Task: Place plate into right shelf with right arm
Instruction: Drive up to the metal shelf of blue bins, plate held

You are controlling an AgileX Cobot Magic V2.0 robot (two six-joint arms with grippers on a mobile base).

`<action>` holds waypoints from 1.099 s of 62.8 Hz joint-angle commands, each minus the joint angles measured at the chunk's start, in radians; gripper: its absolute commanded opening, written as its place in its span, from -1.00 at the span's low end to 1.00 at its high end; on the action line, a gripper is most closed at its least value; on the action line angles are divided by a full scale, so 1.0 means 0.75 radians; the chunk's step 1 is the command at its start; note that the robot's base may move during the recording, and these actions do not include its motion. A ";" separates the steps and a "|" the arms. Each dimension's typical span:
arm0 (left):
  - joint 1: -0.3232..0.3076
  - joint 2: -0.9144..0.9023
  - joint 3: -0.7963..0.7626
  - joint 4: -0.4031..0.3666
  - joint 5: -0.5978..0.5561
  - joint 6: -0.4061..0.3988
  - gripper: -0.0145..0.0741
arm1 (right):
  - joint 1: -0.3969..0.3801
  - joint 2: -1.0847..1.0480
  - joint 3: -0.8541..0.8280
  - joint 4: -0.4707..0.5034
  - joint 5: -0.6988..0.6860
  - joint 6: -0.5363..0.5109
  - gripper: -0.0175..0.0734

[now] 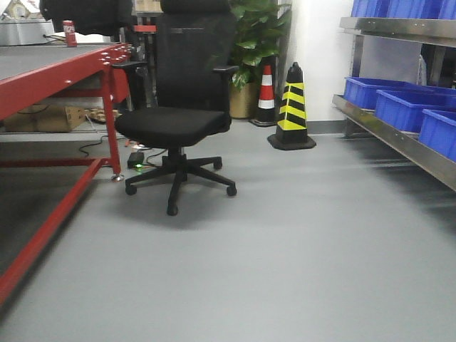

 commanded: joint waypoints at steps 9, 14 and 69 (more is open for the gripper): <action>-0.002 -0.013 0.011 -0.005 -0.109 -0.003 -0.78 | -0.004 0.011 -0.042 -0.012 -0.135 -0.005 -0.49; -0.002 -0.013 0.011 -0.005 -0.109 -0.003 -0.78 | -0.004 0.011 -0.042 -0.012 -0.135 -0.005 -0.49; -0.002 -0.013 0.011 -0.005 -0.109 -0.003 -0.78 | -0.004 0.011 -0.042 -0.012 -0.135 -0.005 -0.49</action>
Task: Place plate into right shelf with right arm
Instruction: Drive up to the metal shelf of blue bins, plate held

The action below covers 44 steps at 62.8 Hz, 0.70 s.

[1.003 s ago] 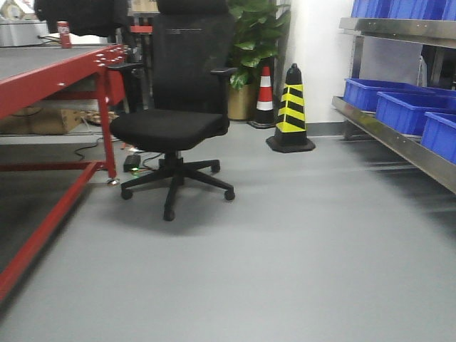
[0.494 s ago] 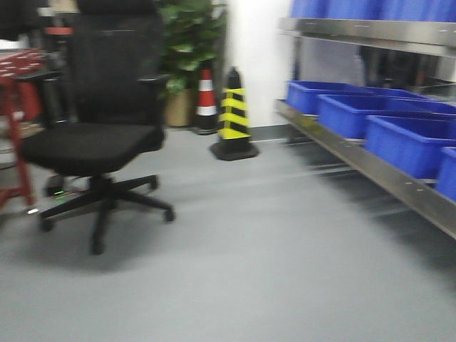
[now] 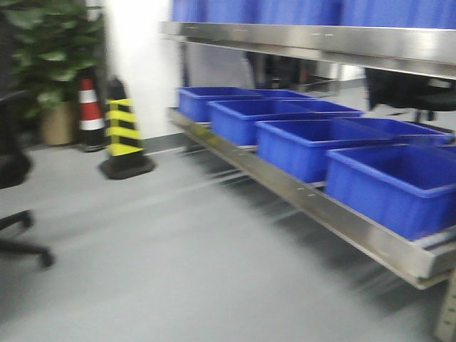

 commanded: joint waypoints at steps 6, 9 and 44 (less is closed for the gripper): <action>-0.002 -0.013 0.011 -0.005 -0.109 -0.003 -0.78 | -0.004 0.011 -0.042 -0.012 -0.135 -0.005 -0.49; -0.002 -0.013 0.011 -0.005 -0.109 -0.003 -0.78 | -0.004 0.011 -0.042 -0.012 -0.135 -0.005 -0.49; -0.007 -0.013 0.011 -0.005 -0.109 -0.003 -0.78 | -0.004 0.011 -0.042 -0.012 -0.135 -0.005 -0.49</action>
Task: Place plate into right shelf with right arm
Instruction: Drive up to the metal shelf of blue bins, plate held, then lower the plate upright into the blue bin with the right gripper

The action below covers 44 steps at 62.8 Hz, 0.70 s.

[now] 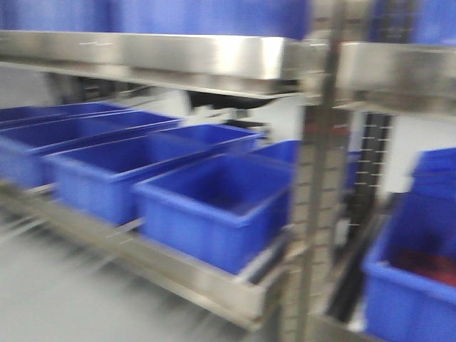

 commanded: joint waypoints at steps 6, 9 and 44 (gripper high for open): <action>-0.007 -0.013 0.011 -0.005 -0.110 -0.003 -0.78 | -0.004 0.011 -0.042 -0.012 -0.135 -0.005 -0.49; -0.007 -0.013 0.011 -0.005 -0.110 -0.003 -0.78 | -0.004 0.011 -0.042 -0.012 -0.135 -0.005 -0.49; -0.007 -0.013 0.011 -0.005 -0.110 -0.003 -0.78 | -0.004 0.011 -0.042 -0.012 -0.135 -0.005 -0.49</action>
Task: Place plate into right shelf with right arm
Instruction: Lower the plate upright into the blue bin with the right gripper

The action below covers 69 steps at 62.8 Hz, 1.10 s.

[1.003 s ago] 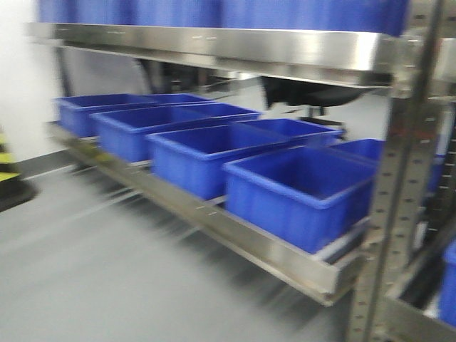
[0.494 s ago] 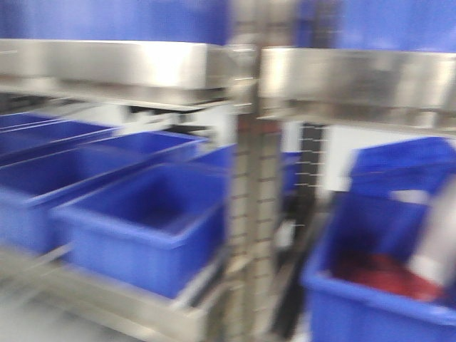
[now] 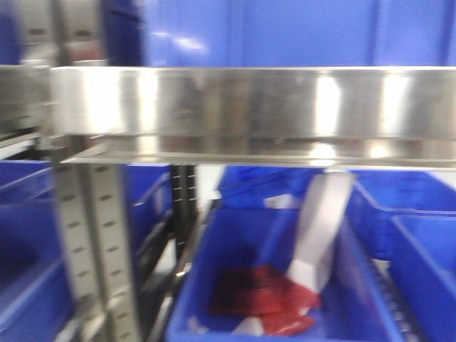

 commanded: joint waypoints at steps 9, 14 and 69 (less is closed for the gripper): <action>-0.007 -0.013 0.011 -0.005 -0.110 -0.003 -0.78 | -0.004 0.011 -0.042 -0.012 -0.135 -0.005 -0.49; -0.007 -0.013 0.011 -0.005 -0.110 -0.003 -0.78 | -0.004 0.011 -0.042 -0.012 -0.135 -0.005 -0.49; -0.007 -0.013 0.011 -0.005 -0.110 -0.003 -0.78 | -0.004 0.011 -0.042 -0.010 -0.134 -0.005 -0.49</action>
